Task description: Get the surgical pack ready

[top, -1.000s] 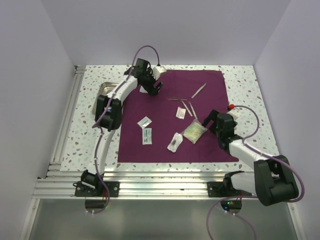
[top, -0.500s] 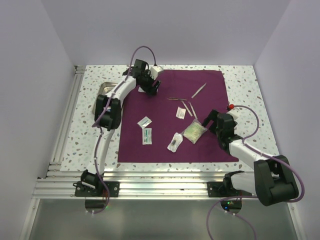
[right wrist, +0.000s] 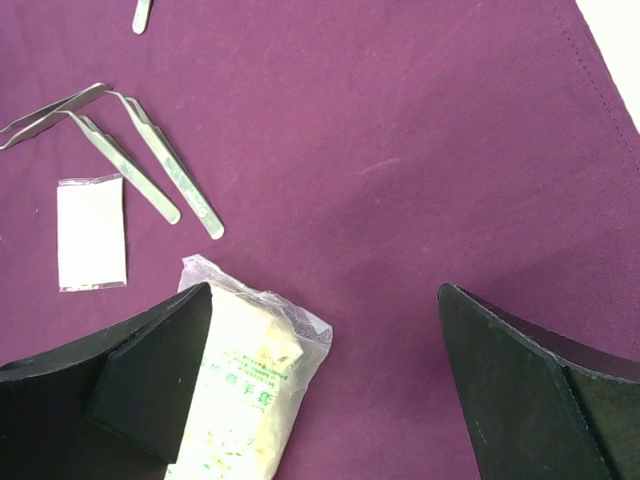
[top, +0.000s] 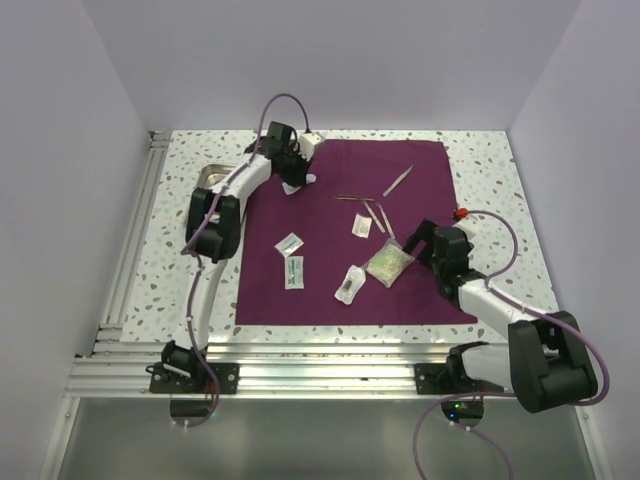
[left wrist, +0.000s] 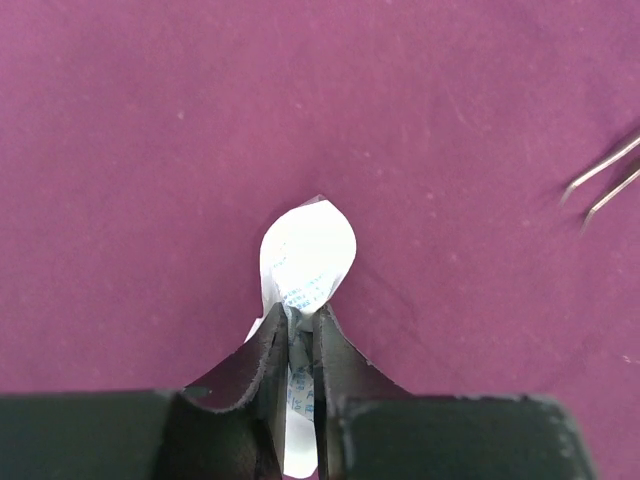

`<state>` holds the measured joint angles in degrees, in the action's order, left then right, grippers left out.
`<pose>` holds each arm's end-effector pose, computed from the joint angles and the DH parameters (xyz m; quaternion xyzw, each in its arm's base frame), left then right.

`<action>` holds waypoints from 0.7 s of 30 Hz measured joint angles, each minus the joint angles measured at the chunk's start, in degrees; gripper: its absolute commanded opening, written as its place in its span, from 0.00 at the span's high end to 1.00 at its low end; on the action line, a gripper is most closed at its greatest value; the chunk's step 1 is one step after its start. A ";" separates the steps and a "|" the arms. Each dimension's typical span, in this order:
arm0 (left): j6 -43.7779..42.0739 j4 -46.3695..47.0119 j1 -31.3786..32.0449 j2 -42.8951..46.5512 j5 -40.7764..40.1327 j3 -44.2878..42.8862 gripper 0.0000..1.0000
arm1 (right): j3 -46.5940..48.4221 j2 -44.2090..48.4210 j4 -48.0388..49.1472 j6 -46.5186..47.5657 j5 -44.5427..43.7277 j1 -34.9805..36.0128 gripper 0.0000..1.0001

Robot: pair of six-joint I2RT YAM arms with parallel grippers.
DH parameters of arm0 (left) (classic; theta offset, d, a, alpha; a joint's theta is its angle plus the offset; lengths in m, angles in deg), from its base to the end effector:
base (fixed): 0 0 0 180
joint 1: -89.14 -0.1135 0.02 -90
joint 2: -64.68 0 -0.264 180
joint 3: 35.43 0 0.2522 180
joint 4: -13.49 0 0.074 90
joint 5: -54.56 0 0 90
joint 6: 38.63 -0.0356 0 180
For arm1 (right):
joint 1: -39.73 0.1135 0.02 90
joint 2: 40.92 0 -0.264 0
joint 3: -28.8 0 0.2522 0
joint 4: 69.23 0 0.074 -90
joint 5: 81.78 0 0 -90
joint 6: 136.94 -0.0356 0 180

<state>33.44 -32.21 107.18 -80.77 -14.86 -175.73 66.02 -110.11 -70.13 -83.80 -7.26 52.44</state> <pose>0.5252 -0.1842 0.1574 0.3432 0.8633 -0.1686 0.3295 0.2276 0.0416 0.1680 0.2450 0.8375 0.0912 0.4797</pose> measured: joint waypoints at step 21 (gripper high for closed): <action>18.47 1.42 0.09 25.31 -17.64 21.18 1.00 | 0.09 0.00 0.00 0.50 0.04 0.00 0.01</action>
<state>51.91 -30.79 107.27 -55.46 -32.50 -154.55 66.11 -110.11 -70.13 -83.30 -7.22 52.44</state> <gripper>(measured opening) 0.143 0.986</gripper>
